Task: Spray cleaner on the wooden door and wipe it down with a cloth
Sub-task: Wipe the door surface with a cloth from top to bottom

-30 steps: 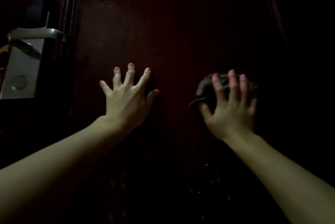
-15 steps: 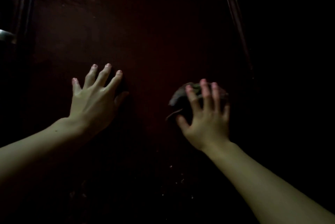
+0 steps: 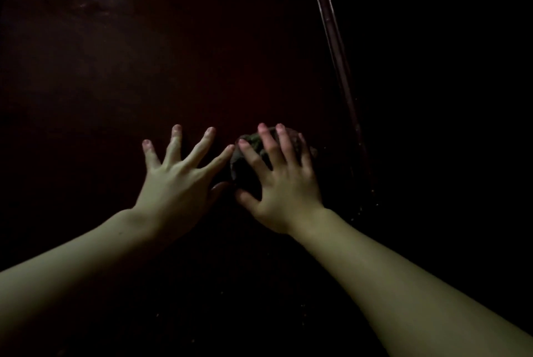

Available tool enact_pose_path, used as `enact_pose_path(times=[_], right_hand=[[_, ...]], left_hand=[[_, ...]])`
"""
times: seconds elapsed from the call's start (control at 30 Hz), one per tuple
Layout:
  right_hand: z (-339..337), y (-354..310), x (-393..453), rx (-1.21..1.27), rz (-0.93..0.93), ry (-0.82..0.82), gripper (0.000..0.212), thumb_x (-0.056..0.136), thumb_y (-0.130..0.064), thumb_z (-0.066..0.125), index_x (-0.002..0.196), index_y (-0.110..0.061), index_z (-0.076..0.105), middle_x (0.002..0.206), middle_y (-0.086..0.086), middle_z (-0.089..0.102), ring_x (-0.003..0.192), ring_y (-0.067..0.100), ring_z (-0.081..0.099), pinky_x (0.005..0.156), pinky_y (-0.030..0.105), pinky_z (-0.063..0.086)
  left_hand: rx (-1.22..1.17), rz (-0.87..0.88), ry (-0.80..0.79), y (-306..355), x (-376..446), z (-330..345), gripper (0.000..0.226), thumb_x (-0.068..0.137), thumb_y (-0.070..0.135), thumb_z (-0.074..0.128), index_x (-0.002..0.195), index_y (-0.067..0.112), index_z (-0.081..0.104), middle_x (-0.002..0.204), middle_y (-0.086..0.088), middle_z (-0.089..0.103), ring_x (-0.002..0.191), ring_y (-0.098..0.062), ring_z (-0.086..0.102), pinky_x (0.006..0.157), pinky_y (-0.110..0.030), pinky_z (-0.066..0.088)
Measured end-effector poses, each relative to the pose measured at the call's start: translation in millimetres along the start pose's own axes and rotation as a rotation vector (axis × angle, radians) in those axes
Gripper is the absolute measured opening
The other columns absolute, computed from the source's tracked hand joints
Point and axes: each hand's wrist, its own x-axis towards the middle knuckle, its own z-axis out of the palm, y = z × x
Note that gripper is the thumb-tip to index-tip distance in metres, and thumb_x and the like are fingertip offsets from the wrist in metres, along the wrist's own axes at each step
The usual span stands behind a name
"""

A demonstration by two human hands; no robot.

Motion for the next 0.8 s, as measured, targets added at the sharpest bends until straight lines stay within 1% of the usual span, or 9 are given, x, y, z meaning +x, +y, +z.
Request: enact_pose_path(times=[0.1,0.2,0.27,0.33,0.43,0.5,0.57,0.67,0.8], right_hand=[[-4.5,50.5,8.0,0.014,0.171,-0.05,0.08,0.082,-0.067,0.026,0.152,-0.039,-0.001,0.162,0.004,-0.01,0.148,0.028,-0.012,0.116,0.055,-0.002],[1.4,98.3,-17.6,-0.002,0.347,-0.067,0.08,0.082,-0.068,0.016,0.153,-0.035,-0.005,0.162,0.005,-0.015,0.148,0.025,-0.016,0.117,0.055,0.004],[7.4,96.3,-40.1,-0.027,0.336,-0.02,0.081,0.083,-0.066,0.014,0.154,-0.029,0.002,0.162,0.011,-0.007,0.149,0.028,-0.01,0.118,0.055,0.005],[13.0,83.0,-52.3,-0.025,0.304,0.017,0.08,0.085,-0.064,0.021,0.153,-0.023,0.013,0.161,0.016,0.005,0.149,0.033,0.001,0.117,0.056,0.008],[9.6,73.8,-33.2,0.0,0.198,0.031,0.078,0.085,-0.063,0.026,0.152,-0.025,0.019,0.161,0.015,0.011,0.148,0.035,0.006,0.116,0.056,0.007],[0.7,74.1,1.3,-0.011,0.132,0.022,0.077,0.087,-0.064,0.025,0.154,-0.028,0.012,0.162,0.012,0.002,0.149,0.032,-0.003,0.117,0.054,-0.002],[-9.7,78.6,44.2,-0.017,0.137,-0.03,0.074,0.092,-0.063,0.026,0.154,-0.032,-0.001,0.162,0.008,-0.013,0.147,0.028,-0.017,0.116,0.051,-0.011],[-23.7,97.7,87.7,0.037,0.253,-0.085,0.071,0.095,-0.06,0.027,0.153,-0.034,-0.006,0.16,0.004,-0.021,0.146,0.025,-0.022,0.117,0.052,-0.005],[-17.3,112.2,63.4,0.038,0.353,-0.059,0.071,0.096,-0.06,0.025,0.154,-0.032,-0.004,0.161,0.005,-0.017,0.147,0.023,-0.018,0.118,0.05,-0.001]], left_hand=[[0.01,-0.013,0.012,-1.0,0.7,2.7,0.069,0.092,0.067,0.015,0.146,0.029,0.034,0.151,-0.016,0.034,0.128,-0.059,0.032,0.082,-0.081,0.027],[0.005,-0.025,0.034,1.7,0.3,7.1,0.072,0.089,0.067,0.015,0.146,0.028,0.035,0.152,-0.016,0.031,0.13,-0.058,0.029,0.086,-0.081,0.024],[0.003,-0.031,0.04,2.4,1.0,8.3,0.072,0.088,0.067,0.017,0.147,0.028,0.035,0.153,-0.016,0.03,0.131,-0.058,0.026,0.087,-0.082,0.022],[0.004,-0.028,0.037,3.5,2.9,8.6,0.072,0.088,0.067,0.019,0.147,0.029,0.034,0.153,-0.015,0.029,0.132,-0.057,0.025,0.086,-0.082,0.022],[0.015,-0.022,0.031,4.2,8.3,9.3,0.073,0.088,0.068,0.017,0.147,0.029,0.033,0.154,-0.015,0.029,0.132,-0.058,0.026,0.085,-0.083,0.023],[0.02,-0.026,0.031,4.0,11.3,9.9,0.074,0.088,0.069,0.014,0.147,0.03,0.034,0.154,-0.014,0.03,0.132,-0.057,0.026,0.084,-0.083,0.023],[0.036,-0.023,0.037,2.4,12.5,11.0,0.075,0.088,0.07,0.012,0.147,0.03,0.035,0.154,-0.014,0.03,0.131,-0.057,0.028,0.083,-0.083,0.025],[0.055,-0.013,0.05,0.4,12.7,12.8,0.076,0.089,0.071,0.009,0.146,0.028,0.036,0.153,-0.015,0.032,0.13,-0.057,0.03,0.081,-0.082,0.028],[0.048,-0.027,0.065,1.6,11.7,12.5,0.075,0.087,0.07,0.015,0.146,0.029,0.036,0.153,-0.015,0.031,0.131,-0.057,0.028,0.083,-0.083,0.026]])
